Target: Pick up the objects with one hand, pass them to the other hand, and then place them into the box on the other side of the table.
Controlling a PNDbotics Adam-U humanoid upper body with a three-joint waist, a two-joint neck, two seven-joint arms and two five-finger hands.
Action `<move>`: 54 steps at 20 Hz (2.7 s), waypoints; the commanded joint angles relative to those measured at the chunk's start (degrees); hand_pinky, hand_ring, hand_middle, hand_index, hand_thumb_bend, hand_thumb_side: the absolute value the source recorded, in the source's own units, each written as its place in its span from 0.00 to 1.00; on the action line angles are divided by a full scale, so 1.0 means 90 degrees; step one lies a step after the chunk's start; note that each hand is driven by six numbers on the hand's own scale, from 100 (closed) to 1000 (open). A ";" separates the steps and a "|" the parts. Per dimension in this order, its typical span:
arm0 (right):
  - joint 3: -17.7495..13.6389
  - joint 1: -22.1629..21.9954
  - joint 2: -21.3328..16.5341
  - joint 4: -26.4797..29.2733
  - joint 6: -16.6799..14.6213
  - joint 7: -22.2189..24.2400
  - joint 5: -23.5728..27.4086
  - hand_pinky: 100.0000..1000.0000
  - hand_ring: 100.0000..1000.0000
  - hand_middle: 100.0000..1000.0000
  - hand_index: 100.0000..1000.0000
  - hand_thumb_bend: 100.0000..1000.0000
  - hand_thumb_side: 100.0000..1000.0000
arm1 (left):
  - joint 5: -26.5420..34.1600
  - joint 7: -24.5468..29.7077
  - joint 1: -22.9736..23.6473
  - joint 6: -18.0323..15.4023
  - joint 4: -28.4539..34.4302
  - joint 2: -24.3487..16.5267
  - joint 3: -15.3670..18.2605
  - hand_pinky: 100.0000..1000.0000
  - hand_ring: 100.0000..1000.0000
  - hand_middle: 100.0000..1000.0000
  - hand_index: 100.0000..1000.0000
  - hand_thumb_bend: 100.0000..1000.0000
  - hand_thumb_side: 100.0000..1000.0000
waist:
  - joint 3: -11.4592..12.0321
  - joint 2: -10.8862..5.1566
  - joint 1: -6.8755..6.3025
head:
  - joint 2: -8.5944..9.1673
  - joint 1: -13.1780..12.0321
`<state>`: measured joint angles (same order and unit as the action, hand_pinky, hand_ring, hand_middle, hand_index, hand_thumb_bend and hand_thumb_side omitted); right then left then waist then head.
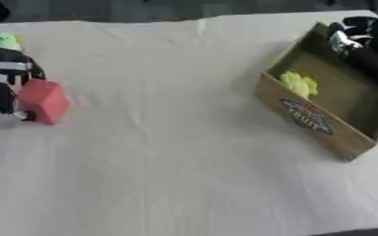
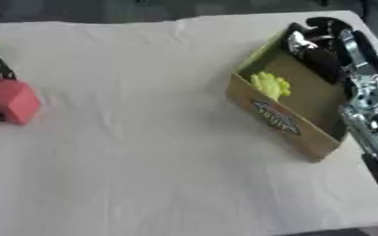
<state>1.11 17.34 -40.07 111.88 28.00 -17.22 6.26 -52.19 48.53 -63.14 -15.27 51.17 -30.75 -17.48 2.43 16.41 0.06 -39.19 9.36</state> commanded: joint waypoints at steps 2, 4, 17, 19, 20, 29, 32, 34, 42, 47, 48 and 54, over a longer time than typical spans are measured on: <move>-0.0104 0.0043 -0.0138 0.0042 -0.0026 -0.0003 -0.0006 0.98 0.74 0.70 0.83 0.13 0.53 | 0.0081 0.0059 -0.0099 -0.0021 0.0116 -0.0222 0.0075 0.62 0.66 0.59 0.63 0.35 0.07 | -0.0001 -0.0116 0.0015 | -0.0001 0.0060; -0.0103 0.0043 -0.0137 0.0039 -0.0026 0.0002 -0.0004 0.98 0.74 0.70 0.83 0.13 0.53 | 0.0100 0.0044 -0.0095 -0.0011 0.0146 -0.0229 0.0075 0.62 0.65 0.58 0.62 0.34 0.06 | 0.0002 -0.0120 0.0016 | -0.0005 0.0070; -0.0108 0.0032 -0.0191 0.0022 -0.0027 0.0005 0.0008 0.98 0.74 0.70 0.83 0.13 0.52 | 0.0521 -0.0273 0.0002 0.0235 0.0823 -0.0377 0.0211 0.58 0.60 0.54 0.57 0.31 0.00 | 0.0077 -0.0227 0.0014 | -0.0152 0.0041; -0.0114 0.0028 -0.0207 0.0025 -0.0027 0.0003 0.0019 0.98 0.74 0.70 0.83 0.13 0.52 | 0.0672 -0.0333 0.0049 0.0305 0.1024 -0.0415 0.0244 0.57 0.59 0.53 0.57 0.30 0.00 | 0.0096 -0.0263 0.0011 | -0.0153 0.0053; -0.0116 0.0028 -0.0215 0.0026 -0.0027 0.0000 0.0028 0.98 0.74 0.70 0.83 0.13 0.52 | 0.0747 -0.0376 0.0071 0.0350 0.1122 -0.0437 0.0267 0.57 0.58 0.53 0.57 0.30 0.00 | 0.0105 -0.0278 0.0009 | -0.0152 0.0057; -0.0104 0.0072 -0.0314 0.0086 -0.0028 0.0010 0.0086 0.98 0.74 0.70 0.84 0.14 0.51 | 0.1821 -0.1236 0.0390 0.0876 0.2107 -0.0802 0.0338 0.51 0.52 0.47 0.53 0.26 0.00 | 0.0180 -0.0383 -0.0019 | -0.0164 0.0111; -0.0091 0.0106 -0.0336 0.0132 -0.0028 0.0032 0.0099 0.98 0.74 0.70 0.84 0.14 0.51 | 0.2451 -0.1618 0.0580 0.1180 0.2480 -0.0941 0.0250 0.49 0.50 0.45 0.52 0.22 0.00 | 0.0193 -0.0390 -0.0021 | -0.0149 0.0120; -0.0086 0.0117 -0.0352 0.0168 -0.0030 0.0038 0.0105 0.98 0.74 0.70 0.84 0.14 0.51 | 0.2931 -0.1872 0.0747 0.1447 0.2778 -0.1015 0.0174 0.48 0.49 0.44 0.51 0.19 0.00 | 0.0201 -0.0392 -0.0020 | -0.0137 0.0115; 0.0051 0.0325 -0.0490 0.0299 -0.0156 0.0269 0.0071 0.98 0.74 0.71 0.84 0.14 0.50 | 0.3514 -0.2959 0.1343 0.2311 0.3873 -0.0764 0.0058 0.45 0.46 0.43 0.50 0.17 0.00 | 0.0218 -0.0409 0.0013 | -0.0131 0.0112; 0.0185 0.0555 -0.0596 0.0301 -0.0445 0.0597 -0.0054 0.98 0.75 0.72 0.84 0.14 0.50 | 0.3398 -0.3433 0.1624 0.2506 0.4177 -0.0355 -0.0017 0.44 0.45 0.42 0.49 0.16 0.00 | 0.0210 -0.0413 0.0031 | -0.0140 0.0116; 0.0211 0.0598 -0.0619 0.0301 -0.0507 0.0668 -0.0088 0.98 0.75 0.72 0.84 0.14 0.50 | 0.3342 -0.3511 0.1675 0.2517 0.4208 -0.0249 -0.0017 0.44 0.45 0.42 0.49 0.16 0.00 | 0.0209 -0.0413 0.0036 | -0.0143 0.0115; 0.0412 0.0838 -0.0763 0.0301 -0.0929 0.1244 -0.0435 0.97 0.77 0.73 0.85 0.16 0.50 | 0.3010 -0.4059 0.1978 0.2498 0.4332 0.0358 0.0002 0.42 0.44 0.41 0.49 0.15 0.00 | 0.0203 -0.0414 0.0052 | -0.0129 0.0097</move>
<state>4.99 24.04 -44.64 113.37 20.41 -7.04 3.22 -24.44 13.14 -44.65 7.29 88.87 -27.74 -17.89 4.31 14.28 0.42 -40.23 10.23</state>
